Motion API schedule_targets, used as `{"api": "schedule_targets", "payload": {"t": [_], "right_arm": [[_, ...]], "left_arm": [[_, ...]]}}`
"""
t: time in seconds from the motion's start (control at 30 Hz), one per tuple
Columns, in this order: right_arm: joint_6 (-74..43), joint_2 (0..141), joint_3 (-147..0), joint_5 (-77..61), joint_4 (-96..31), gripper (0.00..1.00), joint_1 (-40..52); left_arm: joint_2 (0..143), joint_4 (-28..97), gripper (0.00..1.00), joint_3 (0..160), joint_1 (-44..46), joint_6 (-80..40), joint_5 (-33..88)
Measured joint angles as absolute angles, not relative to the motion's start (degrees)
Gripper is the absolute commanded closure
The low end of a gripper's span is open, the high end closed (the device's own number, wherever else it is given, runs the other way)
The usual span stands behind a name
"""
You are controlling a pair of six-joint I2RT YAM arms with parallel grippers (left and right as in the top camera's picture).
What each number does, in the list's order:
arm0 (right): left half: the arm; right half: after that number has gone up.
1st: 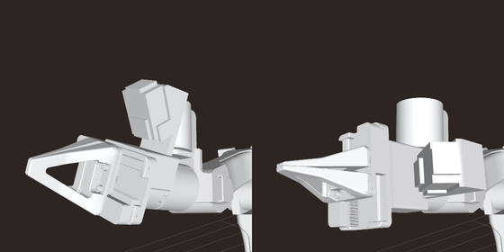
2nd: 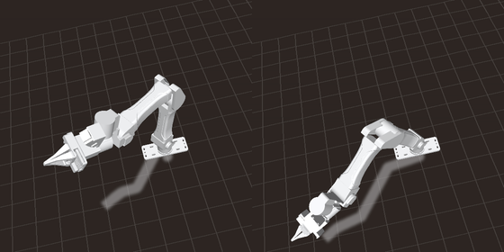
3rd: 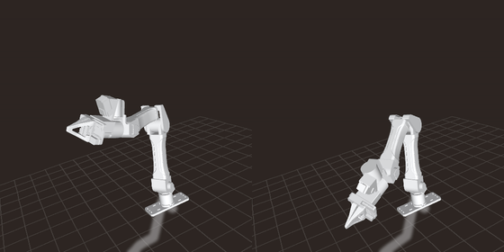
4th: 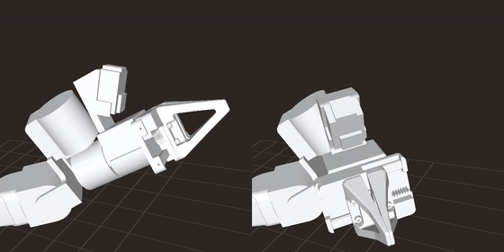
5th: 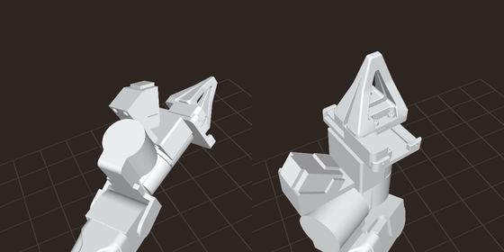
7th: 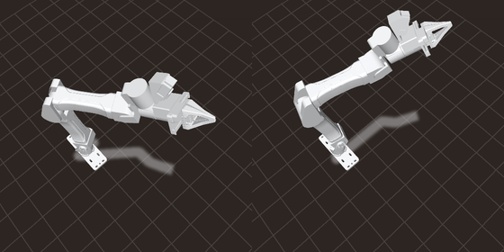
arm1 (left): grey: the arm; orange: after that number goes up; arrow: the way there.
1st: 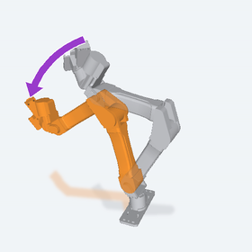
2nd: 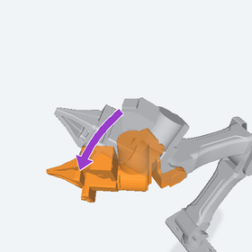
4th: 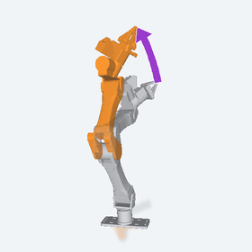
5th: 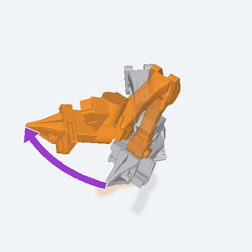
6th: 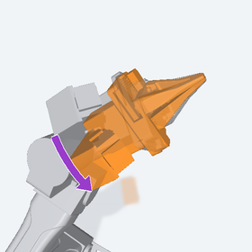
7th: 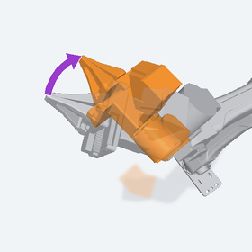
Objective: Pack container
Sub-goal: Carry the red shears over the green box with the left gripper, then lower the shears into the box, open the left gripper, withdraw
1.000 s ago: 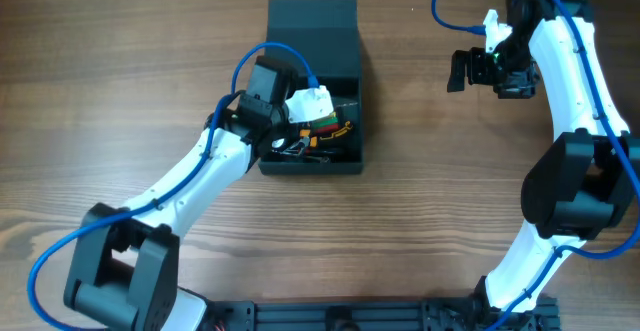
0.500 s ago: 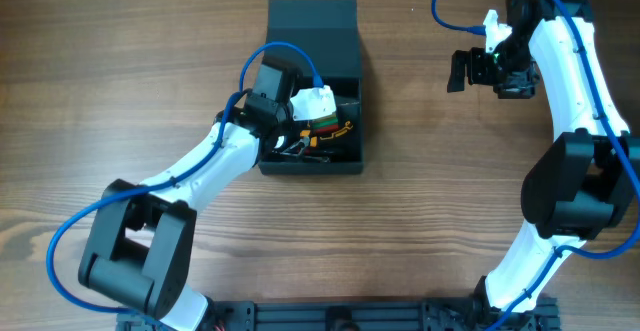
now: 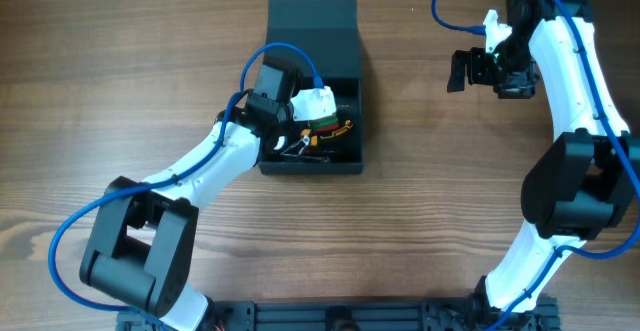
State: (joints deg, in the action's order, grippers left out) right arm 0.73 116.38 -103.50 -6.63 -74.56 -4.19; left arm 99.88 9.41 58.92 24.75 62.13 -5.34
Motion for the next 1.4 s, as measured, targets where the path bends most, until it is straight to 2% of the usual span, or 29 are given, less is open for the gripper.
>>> {"api": "schedule_targets", "payload": {"t": [0.4, 0.63, 0.7, 0.93, 1.23, 1.4], "right_arm": [[0.73, 116.38, -103.5, -6.63, -74.56, 0.0, -4.19], [0.75, 116.38, -103.5, -6.63, -74.56, 0.0, -4.19], [0.75, 116.38, -103.5, -6.63, -74.56, 0.0, -4.19], [0.73, 116.38, -103.5, -6.66, -74.56, 0.0, -4.19], [0.73, 116.38, -103.5, -6.63, -74.56, 0.0, -4.19], [0.73, 116.38, -103.5, -6.66, -74.56, 0.0, -4.19]], "left_arm": [[99.88, 9.34, 0.44, 59.07, 24.75, 61.78, -5.32], [99.88, 8.49, 0.45, 59.11, 24.75, 58.89, -5.72], [99.88, 8.03, 0.48, 59.11, 24.75, 57.93, -5.78], [99.92, 1.02, 0.51, 59.22, 24.75, 56.55, -8.16], [99.92, 1.1, 0.5, 59.22, 24.36, 54.92, -10.37], [99.92, 3.42, 0.45, 59.27, 24.25, 54.63, -12.03]]}}
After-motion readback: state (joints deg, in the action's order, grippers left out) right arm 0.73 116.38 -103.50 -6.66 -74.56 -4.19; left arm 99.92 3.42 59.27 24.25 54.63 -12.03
